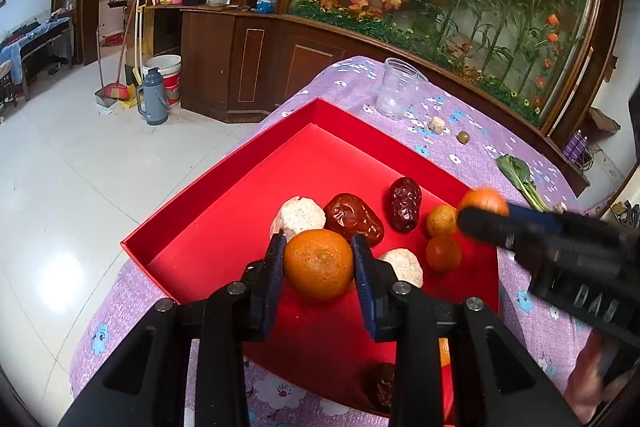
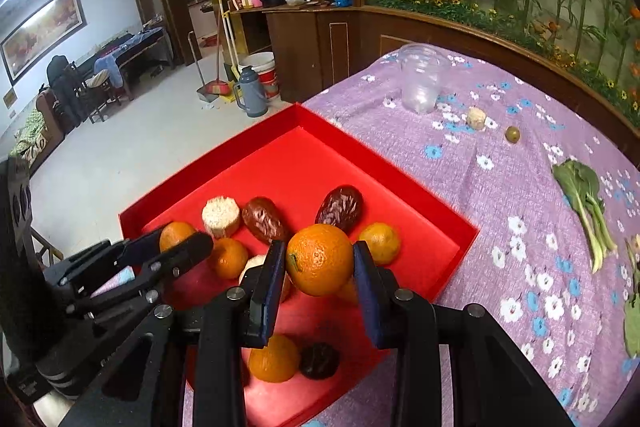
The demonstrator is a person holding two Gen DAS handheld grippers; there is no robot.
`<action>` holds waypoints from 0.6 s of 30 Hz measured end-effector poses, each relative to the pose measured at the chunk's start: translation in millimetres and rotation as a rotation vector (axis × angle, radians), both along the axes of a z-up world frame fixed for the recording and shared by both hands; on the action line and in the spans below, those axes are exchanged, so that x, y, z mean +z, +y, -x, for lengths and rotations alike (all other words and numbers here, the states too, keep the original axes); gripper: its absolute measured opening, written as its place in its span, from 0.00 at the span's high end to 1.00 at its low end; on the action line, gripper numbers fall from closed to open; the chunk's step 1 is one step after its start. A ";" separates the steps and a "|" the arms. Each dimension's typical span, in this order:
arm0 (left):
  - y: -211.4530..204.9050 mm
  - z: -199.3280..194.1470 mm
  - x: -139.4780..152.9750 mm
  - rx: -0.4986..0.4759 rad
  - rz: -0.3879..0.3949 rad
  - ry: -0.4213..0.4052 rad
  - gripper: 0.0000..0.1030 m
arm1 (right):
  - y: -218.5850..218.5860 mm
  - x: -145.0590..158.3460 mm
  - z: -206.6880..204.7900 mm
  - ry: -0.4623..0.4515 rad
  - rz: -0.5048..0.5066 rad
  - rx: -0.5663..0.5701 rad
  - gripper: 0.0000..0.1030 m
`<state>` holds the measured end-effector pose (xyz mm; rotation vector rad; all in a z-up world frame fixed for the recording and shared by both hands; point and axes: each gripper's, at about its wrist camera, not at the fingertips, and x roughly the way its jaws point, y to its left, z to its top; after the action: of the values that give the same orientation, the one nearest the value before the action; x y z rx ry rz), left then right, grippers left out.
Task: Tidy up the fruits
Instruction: 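Carry both held oranges over the red tray, then lower the oranges into the red tray and open both grippers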
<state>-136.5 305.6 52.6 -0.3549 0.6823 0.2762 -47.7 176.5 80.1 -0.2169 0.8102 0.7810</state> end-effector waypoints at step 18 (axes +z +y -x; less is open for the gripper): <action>6.4 -23.0 -4.2 -0.002 -0.021 0.030 0.69 | 24.7 8.7 -46.9 0.088 -0.069 -0.022 0.64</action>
<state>-113.5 312.0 48.4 -0.3302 0.7091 0.2871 -0.8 201.3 88.8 -0.1124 0.8660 0.8005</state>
